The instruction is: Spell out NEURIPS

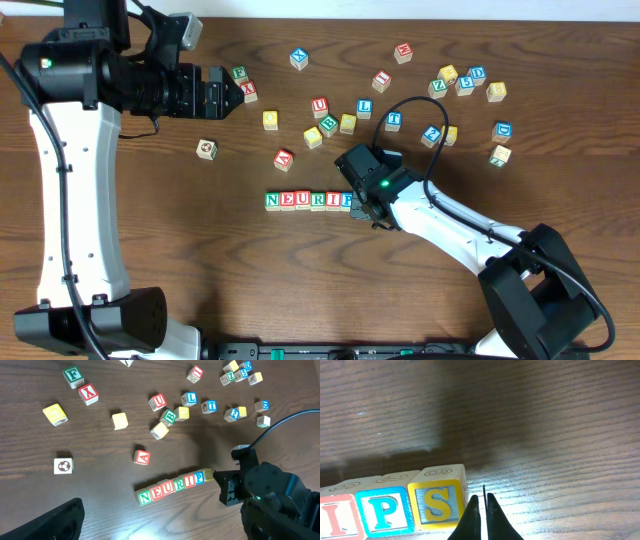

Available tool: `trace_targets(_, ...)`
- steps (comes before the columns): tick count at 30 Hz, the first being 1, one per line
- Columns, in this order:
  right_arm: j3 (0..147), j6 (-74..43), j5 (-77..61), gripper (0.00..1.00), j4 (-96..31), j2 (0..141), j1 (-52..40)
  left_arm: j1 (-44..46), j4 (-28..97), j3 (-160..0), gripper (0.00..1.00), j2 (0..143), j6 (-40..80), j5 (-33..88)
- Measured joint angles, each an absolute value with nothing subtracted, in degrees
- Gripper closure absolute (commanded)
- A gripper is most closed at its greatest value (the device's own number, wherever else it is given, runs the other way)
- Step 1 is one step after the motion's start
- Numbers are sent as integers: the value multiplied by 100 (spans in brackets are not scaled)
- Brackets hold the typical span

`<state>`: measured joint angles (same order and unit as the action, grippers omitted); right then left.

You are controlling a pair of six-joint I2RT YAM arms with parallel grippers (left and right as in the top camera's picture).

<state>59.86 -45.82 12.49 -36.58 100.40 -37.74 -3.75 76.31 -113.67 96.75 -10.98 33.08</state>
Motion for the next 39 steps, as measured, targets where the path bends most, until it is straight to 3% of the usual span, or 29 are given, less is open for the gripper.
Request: trace_targets(39, 5981, -4222, 1367, 99, -3487, 10040, -3774, -375, 7631, -11367, 2, 9675, -1098, 3310)
